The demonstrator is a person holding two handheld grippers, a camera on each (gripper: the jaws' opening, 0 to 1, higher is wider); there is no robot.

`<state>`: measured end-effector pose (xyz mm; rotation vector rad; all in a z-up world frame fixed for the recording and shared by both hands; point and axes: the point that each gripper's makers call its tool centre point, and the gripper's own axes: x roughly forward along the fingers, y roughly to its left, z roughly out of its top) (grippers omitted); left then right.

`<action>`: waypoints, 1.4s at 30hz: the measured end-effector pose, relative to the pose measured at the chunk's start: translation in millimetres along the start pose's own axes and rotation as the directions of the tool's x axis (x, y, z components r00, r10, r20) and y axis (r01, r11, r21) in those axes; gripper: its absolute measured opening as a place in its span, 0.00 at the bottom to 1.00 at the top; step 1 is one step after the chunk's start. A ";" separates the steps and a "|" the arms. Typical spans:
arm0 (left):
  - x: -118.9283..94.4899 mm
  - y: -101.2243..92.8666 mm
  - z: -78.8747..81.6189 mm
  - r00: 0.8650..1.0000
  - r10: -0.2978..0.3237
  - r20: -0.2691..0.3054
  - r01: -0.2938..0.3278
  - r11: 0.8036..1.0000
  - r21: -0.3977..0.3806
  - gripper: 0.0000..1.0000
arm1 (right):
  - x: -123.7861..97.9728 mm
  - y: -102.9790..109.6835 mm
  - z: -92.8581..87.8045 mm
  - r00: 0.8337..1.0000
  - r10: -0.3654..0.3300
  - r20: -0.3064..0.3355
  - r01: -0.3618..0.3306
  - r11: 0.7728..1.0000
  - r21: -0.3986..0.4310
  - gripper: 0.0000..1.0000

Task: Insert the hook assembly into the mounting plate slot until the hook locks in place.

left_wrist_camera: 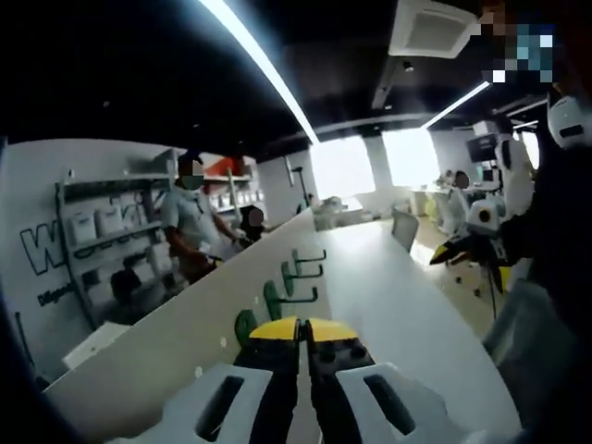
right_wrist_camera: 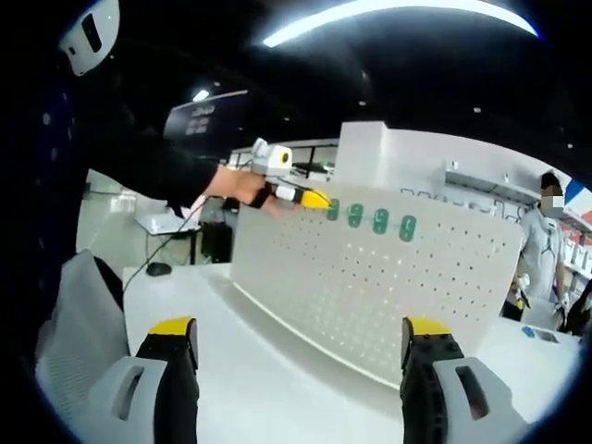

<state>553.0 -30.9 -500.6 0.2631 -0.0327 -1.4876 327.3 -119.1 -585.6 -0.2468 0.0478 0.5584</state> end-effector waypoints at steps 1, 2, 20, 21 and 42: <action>0.5 0.0 0.4 1.000 0.003 0.002 -0.003 1.000 0.005 0.03 | 0.2 0.1 -0.1 1.000 0.000 0.000 0.000 1.000 0.000 0.92; 1.8 -0.8 0.7 1.000 0.011 0.003 -0.011 1.000 0.029 0.03 | 1.1 0.5 0.1 1.000 0.003 -0.002 -0.003 1.000 -0.001 0.92; -2.9 -18.3 12.0 0.997 0.077 0.024 -0.077 0.997 -0.007 0.47 | 2.1 0.7 4.5 1.000 0.021 0.021 -0.021 1.000 -0.002 0.92; -3.4 -20.3 12.3 0.997 0.078 0.021 -0.077 0.997 -0.007 0.50 | 2.5 0.7 5.0 0.999 0.023 0.022 -0.023 1.000 -0.002 0.92; -43.2 -75.3 -2.9 0.978 0.210 0.016 -0.210 0.978 -0.023 0.71 | 16.3 7.6 15.7 0.994 0.096 0.052 -0.094 0.995 -0.029 0.92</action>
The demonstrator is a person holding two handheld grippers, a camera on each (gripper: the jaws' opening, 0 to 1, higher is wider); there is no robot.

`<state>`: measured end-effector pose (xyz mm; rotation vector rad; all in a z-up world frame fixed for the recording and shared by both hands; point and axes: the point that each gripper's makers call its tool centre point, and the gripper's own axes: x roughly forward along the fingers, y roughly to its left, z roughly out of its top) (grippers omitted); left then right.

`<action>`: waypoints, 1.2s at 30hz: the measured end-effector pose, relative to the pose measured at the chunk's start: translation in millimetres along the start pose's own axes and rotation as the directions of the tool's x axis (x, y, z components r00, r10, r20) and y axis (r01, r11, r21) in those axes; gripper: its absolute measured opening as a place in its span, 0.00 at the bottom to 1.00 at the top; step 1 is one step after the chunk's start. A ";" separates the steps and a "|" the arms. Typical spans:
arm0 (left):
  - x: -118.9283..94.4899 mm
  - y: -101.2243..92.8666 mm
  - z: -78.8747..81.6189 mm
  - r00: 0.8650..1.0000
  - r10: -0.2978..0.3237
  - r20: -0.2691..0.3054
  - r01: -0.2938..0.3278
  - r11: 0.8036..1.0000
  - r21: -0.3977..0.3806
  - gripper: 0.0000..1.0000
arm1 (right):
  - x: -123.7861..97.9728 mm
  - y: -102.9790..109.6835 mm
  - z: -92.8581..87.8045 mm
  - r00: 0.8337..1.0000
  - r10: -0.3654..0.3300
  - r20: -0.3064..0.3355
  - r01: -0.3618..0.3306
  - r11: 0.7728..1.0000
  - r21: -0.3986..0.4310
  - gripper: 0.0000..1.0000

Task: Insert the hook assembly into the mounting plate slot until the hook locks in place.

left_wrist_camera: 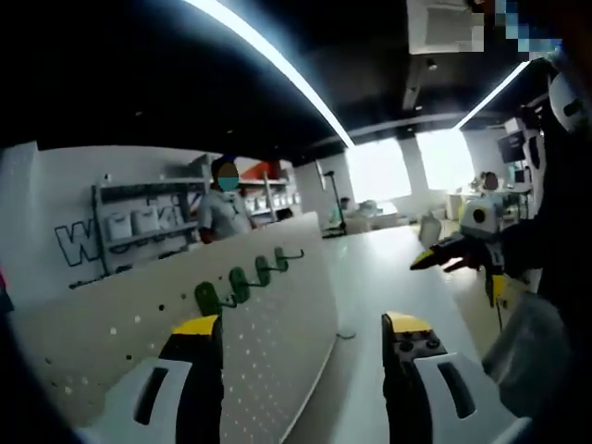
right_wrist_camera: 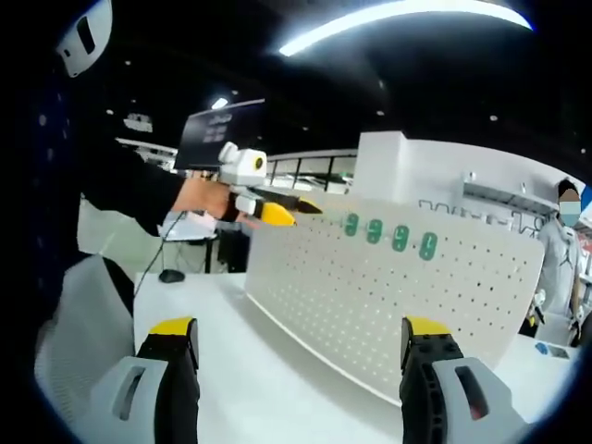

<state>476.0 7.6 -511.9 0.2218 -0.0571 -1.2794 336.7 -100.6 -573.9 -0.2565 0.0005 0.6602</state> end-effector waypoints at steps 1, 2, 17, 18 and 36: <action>-4.5 -3.0 -1.5 1.000 0.011 0.003 -0.011 1.000 -0.004 0.71 | 0.4 0.1 0.2 1.000 0.002 0.001 -0.002 1.000 -0.001 0.92; -7.5 -4.9 -2.9 1.000 0.019 0.005 -0.019 1.000 -0.006 0.71 | 0.8 0.1 0.3 1.000 0.005 0.001 -0.005 1.000 -0.001 0.92; -52.7 -43.0 -42.4 0.986 0.164 -0.018 -0.165 0.985 -0.047 0.71 | 7.1 3.4 1.4 0.999 0.042 0.013 -0.042 0.999 -0.006 0.92; -55.3 -45.9 -44.1 0.985 0.170 -0.019 -0.171 0.984 -0.049 0.71 | 7.4 3.8 1.6 0.999 0.045 0.015 -0.045 0.999 -0.006 0.92; -109.6 -83.1 -61.2 0.937 0.347 -0.036 -0.348 0.934 -0.077 0.73 | 11.9 11.5 0.1 0.998 0.060 0.015 -0.060 0.998 0.010 0.92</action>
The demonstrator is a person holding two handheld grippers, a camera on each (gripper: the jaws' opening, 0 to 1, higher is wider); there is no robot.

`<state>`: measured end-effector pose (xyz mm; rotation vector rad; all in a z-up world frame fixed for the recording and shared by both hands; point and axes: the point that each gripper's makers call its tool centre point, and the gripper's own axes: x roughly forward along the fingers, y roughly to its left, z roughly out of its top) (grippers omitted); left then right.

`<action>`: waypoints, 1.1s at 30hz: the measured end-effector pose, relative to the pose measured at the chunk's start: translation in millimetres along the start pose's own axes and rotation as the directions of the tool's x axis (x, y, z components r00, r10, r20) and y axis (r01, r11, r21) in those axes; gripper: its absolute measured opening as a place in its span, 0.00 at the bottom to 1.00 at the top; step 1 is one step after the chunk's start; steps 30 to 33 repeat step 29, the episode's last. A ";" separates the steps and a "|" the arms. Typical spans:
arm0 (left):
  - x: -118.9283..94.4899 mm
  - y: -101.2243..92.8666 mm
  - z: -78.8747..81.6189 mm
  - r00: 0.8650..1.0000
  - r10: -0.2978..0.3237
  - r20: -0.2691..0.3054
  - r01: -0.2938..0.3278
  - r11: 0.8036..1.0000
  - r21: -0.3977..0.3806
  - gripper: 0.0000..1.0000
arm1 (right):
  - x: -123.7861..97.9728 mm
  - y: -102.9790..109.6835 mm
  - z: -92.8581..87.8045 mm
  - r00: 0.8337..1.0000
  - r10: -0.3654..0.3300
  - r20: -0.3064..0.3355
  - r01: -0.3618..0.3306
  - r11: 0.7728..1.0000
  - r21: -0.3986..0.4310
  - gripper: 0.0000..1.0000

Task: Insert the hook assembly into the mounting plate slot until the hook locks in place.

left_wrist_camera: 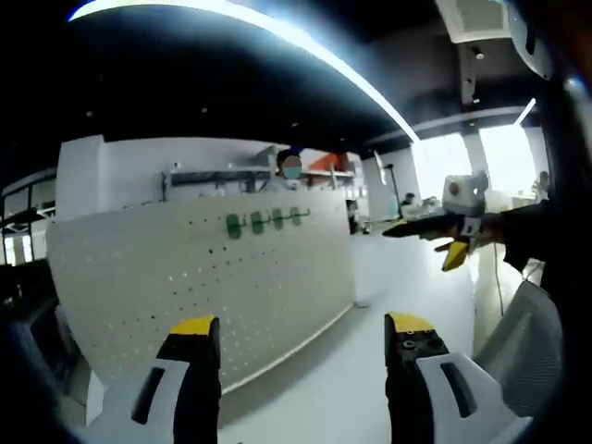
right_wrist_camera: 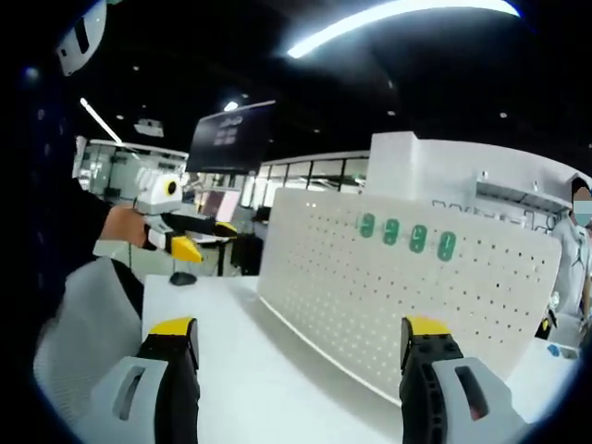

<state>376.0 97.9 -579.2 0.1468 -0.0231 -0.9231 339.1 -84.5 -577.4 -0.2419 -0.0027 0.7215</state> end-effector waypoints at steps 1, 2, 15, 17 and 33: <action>-2.9 -0.9 -2.5 1.000 0.010 0.001 -0.010 1.000 -0.023 0.74 | -0.3 -0.2 -0.6 1.000 -0.002 0.001 0.002 1.000 0.001 0.92; -4.8 -1.9 -5.3 1.000 0.014 -0.003 -0.014 0.999 -0.031 0.74 | -0.5 -0.5 -0.8 1.000 -0.004 0.001 0.004 1.000 0.001 0.92; -25.3 2.7 -25.9 0.996 0.092 0.005 -0.091 0.990 -0.110 0.73 | -6.4 -1.9 1.0 0.999 -0.034 0.007 0.034 0.999 0.002 0.92; -27.0 1.2 -29.3 0.996 0.091 -0.008 -0.092 0.990 -0.109 0.73 | -7.9 -3.5 0.8 0.999 -0.044 0.007 0.044 0.999 0.006 0.92; -29.2 -0.4 -23.8 0.996 0.092 -0.002 -0.092 0.990 -0.105 0.74 | -13.6 -3.4 1.2 0.998 -0.063 0.010 0.063 0.998 0.009 0.92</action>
